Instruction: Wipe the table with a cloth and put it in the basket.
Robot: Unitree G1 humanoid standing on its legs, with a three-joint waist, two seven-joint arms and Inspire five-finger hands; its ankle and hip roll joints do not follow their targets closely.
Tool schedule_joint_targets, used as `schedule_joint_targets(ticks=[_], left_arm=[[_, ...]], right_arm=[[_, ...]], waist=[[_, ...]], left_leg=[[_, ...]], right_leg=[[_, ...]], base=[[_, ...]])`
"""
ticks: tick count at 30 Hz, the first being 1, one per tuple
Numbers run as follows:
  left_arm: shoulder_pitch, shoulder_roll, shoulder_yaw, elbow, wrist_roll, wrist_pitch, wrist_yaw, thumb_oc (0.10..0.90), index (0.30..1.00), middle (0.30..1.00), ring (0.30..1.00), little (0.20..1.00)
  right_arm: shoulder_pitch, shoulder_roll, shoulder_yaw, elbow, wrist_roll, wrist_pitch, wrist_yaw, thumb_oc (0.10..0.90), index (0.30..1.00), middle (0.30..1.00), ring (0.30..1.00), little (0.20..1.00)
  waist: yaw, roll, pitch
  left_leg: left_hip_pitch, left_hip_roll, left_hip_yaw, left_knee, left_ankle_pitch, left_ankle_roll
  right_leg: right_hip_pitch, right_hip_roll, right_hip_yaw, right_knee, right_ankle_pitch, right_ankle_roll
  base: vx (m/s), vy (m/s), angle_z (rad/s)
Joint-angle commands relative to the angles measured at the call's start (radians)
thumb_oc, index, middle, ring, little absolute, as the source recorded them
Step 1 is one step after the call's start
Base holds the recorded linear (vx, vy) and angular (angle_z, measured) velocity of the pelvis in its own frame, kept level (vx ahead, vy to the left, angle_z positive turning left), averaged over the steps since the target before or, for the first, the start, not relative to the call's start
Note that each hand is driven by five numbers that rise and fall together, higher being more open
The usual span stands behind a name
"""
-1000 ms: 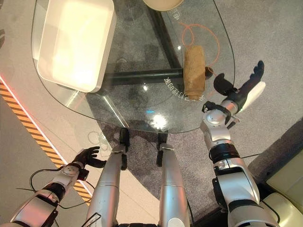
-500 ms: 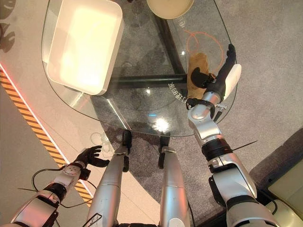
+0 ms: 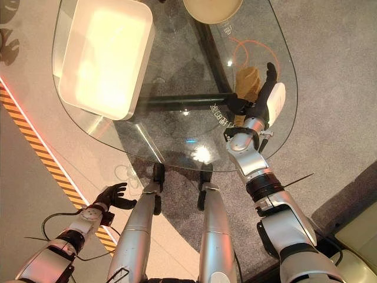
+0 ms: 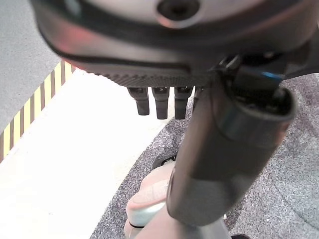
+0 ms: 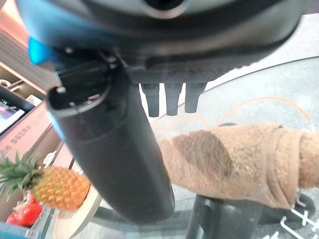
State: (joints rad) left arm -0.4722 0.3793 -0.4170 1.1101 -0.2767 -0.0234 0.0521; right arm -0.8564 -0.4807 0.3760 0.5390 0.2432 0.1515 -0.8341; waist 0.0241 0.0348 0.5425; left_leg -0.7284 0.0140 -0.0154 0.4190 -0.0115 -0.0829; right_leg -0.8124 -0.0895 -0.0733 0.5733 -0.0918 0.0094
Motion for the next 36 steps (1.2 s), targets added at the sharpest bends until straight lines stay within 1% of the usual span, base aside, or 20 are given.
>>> schedule_joint_targets(ticks=[1, 4, 9, 11, 15, 20, 36], left_arm=[[0.1, -0.039, 0.016, 0.014, 0.019, -0.001, 0.002, 0.8, 0.9, 0.9, 0.9, 0.9], [0.097, -0.041, 0.015, 0.011, 0.019, 0.005, 0.003, 0.8, 0.9, 0.9, 0.9, 0.9], [0.093, -0.04, 0.012, 0.007, 0.02, 0.011, 0.0, 0.8, 0.9, 0.9, 0.9, 0.9], [0.091, -0.04, 0.011, 0.007, 0.019, 0.013, 0.001, 0.8, 0.9, 0.9, 0.9, 0.9], [0.088, -0.04, 0.004, 0.009, 0.015, 0.014, 0.0, 0.8, 0.9, 0.9, 0.9, 0.9], [0.081, -0.04, 0.003, 0.013, 0.013, 0.013, -0.002, 0.8, 0.9, 0.9, 0.9, 0.9], [0.07, -0.041, -0.011, 0.008, 0.012, 0.021, 0.0, 0.8, 0.9, 0.9, 0.9, 0.9]], right_arm=[[-0.05, -0.062, 0.004, -0.054, -0.055, -0.029, -0.006, 0.8, 0.9, 0.9, 0.9, 0.9], [-0.054, -0.061, 0.01, -0.043, -0.054, -0.016, 0.003, 0.8, 0.9, 0.9, 0.9, 0.9], [-0.057, -0.059, 0.023, -0.017, -0.045, 0.027, 0.014, 0.8, 0.9, 0.9, 0.9, 0.9], [-0.059, -0.059, 0.025, -0.009, -0.041, 0.031, 0.013, 0.8, 0.9, 0.9, 0.9, 0.9], [-0.062, -0.055, 0.035, 0.031, -0.022, 0.069, 0.007, 0.8, 0.9, 0.9, 0.9, 0.9], [-0.067, -0.049, 0.039, 0.066, -0.009, 0.093, 0.008, 0.8, 0.9, 0.9, 0.9, 0.9], [-0.083, -0.035, 0.069, 0.151, -0.004, 0.113, 0.061, 0.8, 0.9, 0.9, 0.9, 0.9]], waist=[[-0.016, 0.043, -0.022], [-0.016, 0.045, -0.022], [-0.014, 0.046, -0.022], [-0.013, 0.046, -0.022], [-0.01, 0.048, -0.022], [-0.009, 0.051, -0.022], [-0.003, 0.06, -0.022]], left_leg=[[0.0, -0.038, 0.076, 0.054, -0.048, 0.043], [0.0, -0.039, 0.077, 0.053, -0.047, 0.044], [-0.001, -0.038, 0.078, 0.052, -0.046, 0.045], [-0.001, -0.039, 0.077, 0.05, -0.045, 0.045], [-0.003, -0.039, 0.077, 0.051, -0.044, 0.047], [-0.004, -0.04, 0.078, 0.048, -0.042, 0.048], [-0.011, -0.042, 0.076, 0.047, -0.037, 0.05]], right_leg=[[0.061, 0.046, -0.035, -0.032, -0.037, -0.014], [0.058, 0.046, -0.036, -0.031, -0.037, -0.014], [0.055, 0.042, -0.039, -0.029, -0.036, -0.014], [0.056, 0.042, -0.04, -0.03, -0.035, -0.014], [0.051, 0.041, -0.044, -0.025, -0.035, -0.015], [0.049, 0.042, -0.046, -0.024, -0.034, -0.015], [0.038, 0.039, -0.049, -0.02, -0.031, -0.015]], base=[[0.0, 0.0, 0.0], [0.0, 0.0, 0.0], [0.0, 0.0, 0.0], [0.0, 0.0, 0.0], [0.0, 0.0, 0.0], [0.0, 0.0, 0.0], [0.0, 0.0, 0.0]])
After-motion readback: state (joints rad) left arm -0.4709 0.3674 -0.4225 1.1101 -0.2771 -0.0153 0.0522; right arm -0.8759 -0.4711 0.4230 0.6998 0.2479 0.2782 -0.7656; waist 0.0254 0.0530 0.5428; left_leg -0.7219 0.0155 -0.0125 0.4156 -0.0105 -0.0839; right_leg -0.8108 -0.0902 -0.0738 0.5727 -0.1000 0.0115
